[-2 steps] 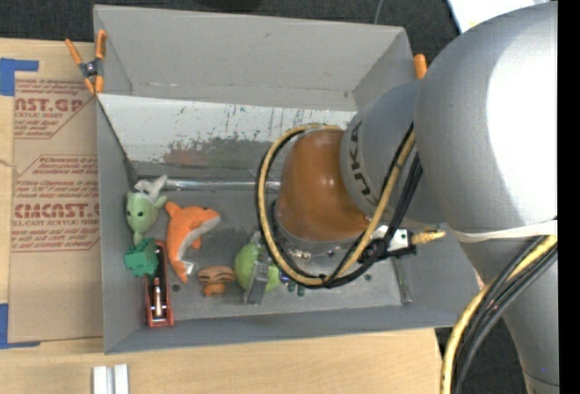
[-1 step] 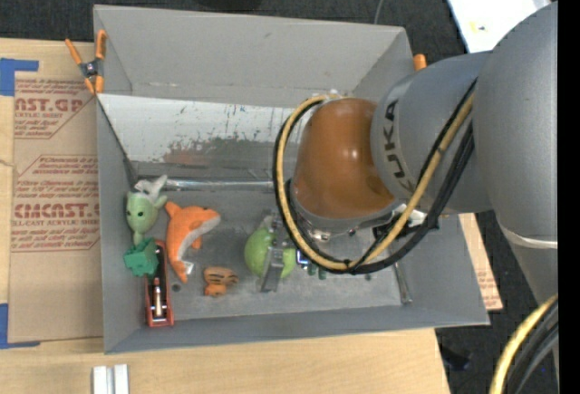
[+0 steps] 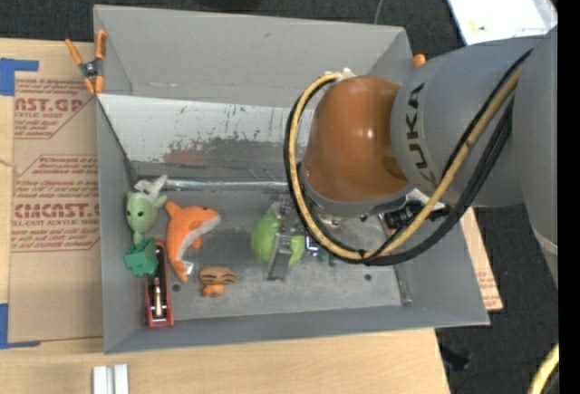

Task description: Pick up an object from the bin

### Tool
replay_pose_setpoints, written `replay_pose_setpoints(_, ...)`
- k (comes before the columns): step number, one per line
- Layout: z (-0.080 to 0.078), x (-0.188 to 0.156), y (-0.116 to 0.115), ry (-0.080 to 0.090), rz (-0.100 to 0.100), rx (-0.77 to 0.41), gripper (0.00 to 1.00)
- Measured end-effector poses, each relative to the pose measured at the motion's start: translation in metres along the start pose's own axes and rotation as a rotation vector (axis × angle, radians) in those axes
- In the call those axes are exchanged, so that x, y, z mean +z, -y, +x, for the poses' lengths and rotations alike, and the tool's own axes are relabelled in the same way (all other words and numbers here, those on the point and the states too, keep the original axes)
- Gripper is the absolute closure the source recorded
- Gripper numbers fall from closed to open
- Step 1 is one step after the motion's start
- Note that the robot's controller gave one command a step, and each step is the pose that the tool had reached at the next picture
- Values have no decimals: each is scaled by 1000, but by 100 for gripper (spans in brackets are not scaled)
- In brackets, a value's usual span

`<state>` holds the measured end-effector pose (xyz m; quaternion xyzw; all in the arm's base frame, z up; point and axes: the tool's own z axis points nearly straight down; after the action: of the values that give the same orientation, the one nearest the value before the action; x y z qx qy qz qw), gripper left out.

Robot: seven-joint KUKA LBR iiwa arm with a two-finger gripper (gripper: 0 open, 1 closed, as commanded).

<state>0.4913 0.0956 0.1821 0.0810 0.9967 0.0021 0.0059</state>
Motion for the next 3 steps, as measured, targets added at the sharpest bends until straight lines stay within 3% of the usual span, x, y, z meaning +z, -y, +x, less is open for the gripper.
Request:
replay_pose_setpoints(2,7,64,18,5,-1,4,100)
replay_pose_setpoints(3,2,53,7,-1,1,-6,100)
